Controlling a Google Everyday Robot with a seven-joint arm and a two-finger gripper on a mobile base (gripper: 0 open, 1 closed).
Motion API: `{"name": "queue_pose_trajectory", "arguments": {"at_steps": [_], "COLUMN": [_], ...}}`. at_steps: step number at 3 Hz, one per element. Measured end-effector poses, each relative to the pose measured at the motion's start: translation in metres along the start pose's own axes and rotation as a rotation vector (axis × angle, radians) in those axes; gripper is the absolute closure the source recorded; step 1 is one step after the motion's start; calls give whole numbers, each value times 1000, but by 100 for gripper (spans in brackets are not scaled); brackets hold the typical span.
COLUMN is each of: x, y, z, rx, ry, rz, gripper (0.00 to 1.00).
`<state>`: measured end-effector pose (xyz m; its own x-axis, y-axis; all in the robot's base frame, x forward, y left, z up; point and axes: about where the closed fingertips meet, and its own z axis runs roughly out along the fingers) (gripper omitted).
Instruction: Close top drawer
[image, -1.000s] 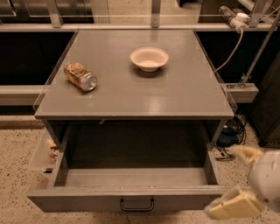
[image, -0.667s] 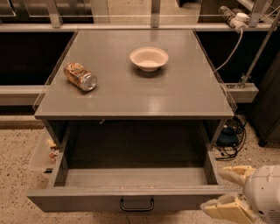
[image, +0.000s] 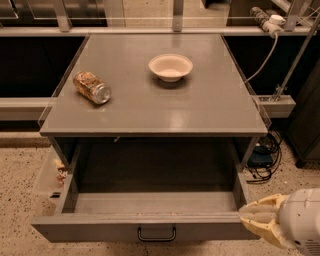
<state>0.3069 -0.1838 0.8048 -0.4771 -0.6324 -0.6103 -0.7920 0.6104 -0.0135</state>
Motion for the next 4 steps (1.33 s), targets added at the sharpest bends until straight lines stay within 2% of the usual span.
{"name": "queue_pose_trajectory", "arguments": {"at_steps": [1, 2, 3, 4], "x": [27, 62, 88, 97], "y": [5, 13, 13, 3], "z": [21, 51, 77, 98], "rx": [-3, 10, 39, 67], "ry": [-8, -25, -46, -69], "rz": [79, 184, 258, 289], "gripper": [100, 100, 100, 100]}}
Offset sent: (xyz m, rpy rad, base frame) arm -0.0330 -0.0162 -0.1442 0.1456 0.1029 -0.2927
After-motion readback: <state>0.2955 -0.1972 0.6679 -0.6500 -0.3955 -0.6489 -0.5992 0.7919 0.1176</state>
